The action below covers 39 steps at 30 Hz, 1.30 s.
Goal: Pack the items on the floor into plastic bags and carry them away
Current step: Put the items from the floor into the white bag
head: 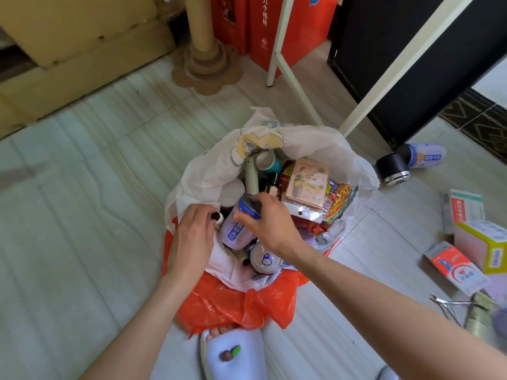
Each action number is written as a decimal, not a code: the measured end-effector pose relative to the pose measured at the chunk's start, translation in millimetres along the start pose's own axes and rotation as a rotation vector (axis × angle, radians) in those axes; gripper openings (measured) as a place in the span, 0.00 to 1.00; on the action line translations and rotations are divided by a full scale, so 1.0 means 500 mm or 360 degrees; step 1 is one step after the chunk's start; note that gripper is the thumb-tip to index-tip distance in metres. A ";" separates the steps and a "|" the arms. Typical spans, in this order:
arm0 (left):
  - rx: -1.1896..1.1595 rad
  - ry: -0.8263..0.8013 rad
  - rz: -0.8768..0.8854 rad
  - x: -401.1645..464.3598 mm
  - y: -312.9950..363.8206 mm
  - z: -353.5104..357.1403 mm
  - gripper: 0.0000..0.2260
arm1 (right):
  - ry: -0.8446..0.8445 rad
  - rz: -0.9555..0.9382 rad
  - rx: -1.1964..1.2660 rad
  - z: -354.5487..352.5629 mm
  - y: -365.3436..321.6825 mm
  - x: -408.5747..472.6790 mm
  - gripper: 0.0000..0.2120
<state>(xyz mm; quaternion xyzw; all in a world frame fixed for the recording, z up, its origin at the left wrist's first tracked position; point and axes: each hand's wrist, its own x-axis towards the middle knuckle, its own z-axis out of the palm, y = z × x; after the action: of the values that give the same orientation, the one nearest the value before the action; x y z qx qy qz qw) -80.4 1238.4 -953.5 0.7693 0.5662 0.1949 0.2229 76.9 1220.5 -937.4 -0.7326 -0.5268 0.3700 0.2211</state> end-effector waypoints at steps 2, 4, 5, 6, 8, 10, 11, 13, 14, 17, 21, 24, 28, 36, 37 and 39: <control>0.0026 -0.0055 0.0046 -0.002 -0.010 0.012 0.08 | -0.0059 -0.0130 -0.0153 0.016 0.008 -0.007 0.20; 0.0043 -0.0110 0.0057 -0.005 -0.015 0.022 0.07 | -0.0161 -0.0157 -0.0218 0.027 0.014 -0.017 0.19; 0.0041 -0.0126 0.0054 -0.007 -0.015 0.022 0.07 | -0.0209 -0.0160 -0.0243 0.029 0.019 -0.023 0.17; 0.0038 -0.0157 0.0045 -0.008 -0.013 0.020 0.09 | -0.0256 -0.0168 -0.0283 0.031 0.025 -0.028 0.16; 0.0050 -0.0245 0.0059 -0.020 -0.012 0.012 0.13 | -0.0361 -0.0191 -0.0401 0.033 0.035 -0.039 0.13; 0.0066 -0.0355 0.0080 -0.039 -0.011 0.001 0.18 | -0.0391 -0.0230 -0.0467 0.030 0.042 -0.049 0.13; 0.0075 -0.0417 0.0097 -0.050 -0.013 -0.003 0.20 | -0.0385 -0.0240 -0.0476 0.025 0.043 -0.055 0.13; 0.0117 -0.0521 0.0127 -0.070 -0.014 -0.009 0.21 | -0.0357 -0.0257 -0.0487 0.007 0.048 -0.068 0.16; 0.0163 -0.0553 0.0141 -0.078 -0.012 -0.010 0.22 | -0.0345 -0.0268 -0.0507 -0.007 0.052 -0.076 0.18; 0.0298 -0.0549 0.0277 -0.090 0.018 -0.012 0.27 | -0.0242 -0.0290 -0.0674 -0.066 0.067 -0.105 0.23; 0.0344 -0.0513 0.0452 -0.092 0.117 -0.026 0.33 | -0.0006 -0.0287 -0.0899 -0.186 0.075 -0.165 0.27; 0.0425 -0.0406 0.0717 -0.102 0.228 -0.045 0.30 | 0.0242 -0.0339 -0.0942 -0.296 0.076 -0.260 0.29; 0.0473 -0.0345 0.1053 -0.139 0.387 -0.048 0.27 | 0.0556 -0.0310 -0.0915 -0.411 0.121 -0.427 0.29; 0.0731 -0.0547 0.1838 -0.137 0.669 0.013 0.26 | 0.1058 0.0238 -0.0571 -0.554 0.329 -0.671 0.27; 0.0811 -0.0588 0.1983 -0.139 0.689 0.032 0.28 | 0.1081 0.0332 -0.0520 -0.558 0.361 -0.693 0.27; 0.0894 -0.0634 0.2058 -0.150 0.719 0.077 0.32 | 0.1103 0.0528 -0.0419 -0.558 0.428 -0.733 0.26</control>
<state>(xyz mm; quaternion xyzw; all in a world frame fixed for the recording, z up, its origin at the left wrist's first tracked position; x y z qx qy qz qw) 201.6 1068.3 -785.9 0.9987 -0.0236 -0.0085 -0.0435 360.7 822.0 -801.4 -0.9111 -0.3385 0.0613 0.2270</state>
